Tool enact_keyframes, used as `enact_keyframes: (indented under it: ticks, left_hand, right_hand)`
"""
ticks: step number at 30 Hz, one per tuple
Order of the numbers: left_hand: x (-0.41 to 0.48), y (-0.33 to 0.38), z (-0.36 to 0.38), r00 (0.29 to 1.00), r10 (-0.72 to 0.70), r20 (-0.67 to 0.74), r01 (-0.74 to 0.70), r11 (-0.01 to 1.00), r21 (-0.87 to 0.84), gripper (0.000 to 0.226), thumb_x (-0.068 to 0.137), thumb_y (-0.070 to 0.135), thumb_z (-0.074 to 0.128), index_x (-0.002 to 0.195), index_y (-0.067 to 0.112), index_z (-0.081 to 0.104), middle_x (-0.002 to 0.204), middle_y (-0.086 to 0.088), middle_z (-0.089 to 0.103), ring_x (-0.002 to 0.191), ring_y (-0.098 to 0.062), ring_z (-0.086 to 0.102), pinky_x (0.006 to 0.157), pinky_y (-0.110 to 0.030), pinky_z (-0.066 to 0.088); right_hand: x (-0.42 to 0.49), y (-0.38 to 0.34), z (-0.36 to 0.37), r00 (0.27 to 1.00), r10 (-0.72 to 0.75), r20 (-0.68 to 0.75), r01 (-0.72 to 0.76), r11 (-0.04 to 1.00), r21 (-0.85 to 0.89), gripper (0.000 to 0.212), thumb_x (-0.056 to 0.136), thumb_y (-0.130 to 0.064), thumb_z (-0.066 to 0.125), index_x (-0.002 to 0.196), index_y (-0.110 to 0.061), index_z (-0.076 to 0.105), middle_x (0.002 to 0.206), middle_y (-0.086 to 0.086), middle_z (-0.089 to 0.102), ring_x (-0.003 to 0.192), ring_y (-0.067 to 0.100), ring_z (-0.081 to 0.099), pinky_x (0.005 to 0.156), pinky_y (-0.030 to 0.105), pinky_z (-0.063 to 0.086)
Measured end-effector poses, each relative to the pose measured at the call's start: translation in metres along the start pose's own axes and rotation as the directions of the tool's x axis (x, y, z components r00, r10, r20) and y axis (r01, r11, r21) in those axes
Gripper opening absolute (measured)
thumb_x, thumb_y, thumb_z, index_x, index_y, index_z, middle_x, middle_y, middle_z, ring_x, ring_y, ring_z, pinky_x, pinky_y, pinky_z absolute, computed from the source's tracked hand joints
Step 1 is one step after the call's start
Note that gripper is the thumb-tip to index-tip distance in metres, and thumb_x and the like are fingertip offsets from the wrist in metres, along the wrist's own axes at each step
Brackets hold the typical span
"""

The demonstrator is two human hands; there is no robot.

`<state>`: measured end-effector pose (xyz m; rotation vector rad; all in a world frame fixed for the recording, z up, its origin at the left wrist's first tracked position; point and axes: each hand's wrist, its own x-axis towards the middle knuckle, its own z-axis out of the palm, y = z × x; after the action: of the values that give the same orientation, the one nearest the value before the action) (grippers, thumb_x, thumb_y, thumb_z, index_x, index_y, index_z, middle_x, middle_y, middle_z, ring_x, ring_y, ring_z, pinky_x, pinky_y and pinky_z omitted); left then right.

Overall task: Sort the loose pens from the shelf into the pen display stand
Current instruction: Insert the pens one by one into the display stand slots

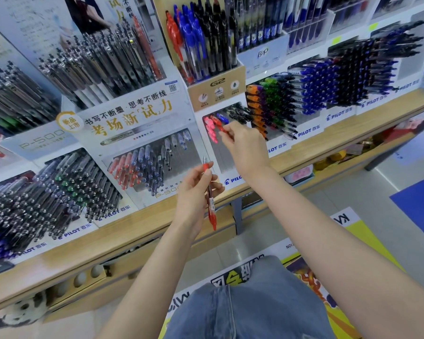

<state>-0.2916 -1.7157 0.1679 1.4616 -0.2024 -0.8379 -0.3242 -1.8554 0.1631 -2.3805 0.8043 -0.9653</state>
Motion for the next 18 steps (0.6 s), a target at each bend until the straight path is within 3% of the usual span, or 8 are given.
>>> enact_keyframes:
  ticks: [4, 8, 12, 16, 18]
  left_hand:
    - [0.004, 0.002, -0.005, 1.000, 0.008, -0.005, -0.008, 1.000, -0.020, 0.023, 0.100, 0.013, 0.043, 0.115, 0.009, 0.060, 0.079, -0.001, 0.056, 0.063, -0.010, 0.060, 0.078, -0.031, 0.055]
    - [0.008, 0.005, -0.009, 0.999, 0.050, -0.001, -0.050, 0.998, -0.043, 0.025, 0.102, 0.013, 0.036, 0.117, 0.005, 0.054, 0.079, -0.002, 0.057, 0.066, -0.011, 0.062, 0.077, -0.031, 0.053]
    - [0.008, 0.009, -0.009, 0.998, 0.069, 0.004, -0.069, 0.993, -0.099, 0.025, 0.103, 0.015, 0.031, 0.109, 0.008, 0.053, 0.084, -0.004, 0.062, 0.076, -0.015, 0.066, 0.082, -0.033, 0.055]
    - [0.009, 0.014, -0.007, 0.997, 0.070, -0.018, -0.072, 0.979, -0.188, 0.025, 0.104, 0.014, 0.027, 0.102, 0.009, 0.052, 0.091, -0.008, 0.064, 0.087, -0.021, 0.068, 0.086, -0.034, 0.054]
    - [0.012, 0.017, -0.006, 0.996, 0.081, -0.022, -0.084, 0.970, -0.228, 0.023, 0.104, 0.013, 0.026, 0.102, 0.008, 0.049, 0.096, -0.010, 0.066, 0.091, -0.023, 0.068, 0.090, -0.037, 0.053]
  right_hand:
    - [0.009, -0.003, 0.005, 0.989, 0.045, 0.144, -0.022, 0.988, -0.153, 0.026, 0.097, -0.023, 0.048, 0.104, -0.001, 0.061, 0.087, 0.016, 0.068, 0.080, 0.032, 0.063, 0.066, 0.039, 0.049]
    - [0.008, -0.006, 0.009, 0.991, 0.028, 0.132, -0.003, 0.982, -0.190, 0.029, 0.098, -0.026, 0.046, 0.100, -0.001, 0.061, 0.082, 0.017, 0.067, 0.076, 0.034, 0.063, 0.063, 0.039, 0.049]
    - [0.007, -0.008, 0.003, 0.982, 0.091, 0.168, -0.053, 0.974, -0.218, 0.027, 0.098, -0.027, 0.045, 0.111, -0.008, 0.059, 0.089, 0.012, 0.069, 0.082, 0.030, 0.064, 0.063, 0.035, 0.047]
    - [-0.019, -0.014, -0.010, 0.953, 0.152, 0.261, -0.166, 0.986, 0.031, 0.037, 0.097, -0.026, 0.046, 0.131, -0.013, 0.041, 0.093, -0.007, 0.064, 0.073, 0.018, 0.060, 0.062, 0.032, 0.047]
    - [-0.037, -0.012, -0.015, 0.900, 0.183, 0.395, -0.254, 0.958, 0.134, 0.034, 0.098, -0.033, 0.041, 0.126, -0.014, 0.044, 0.092, -0.006, 0.065, 0.073, 0.015, 0.063, 0.066, 0.032, 0.050]
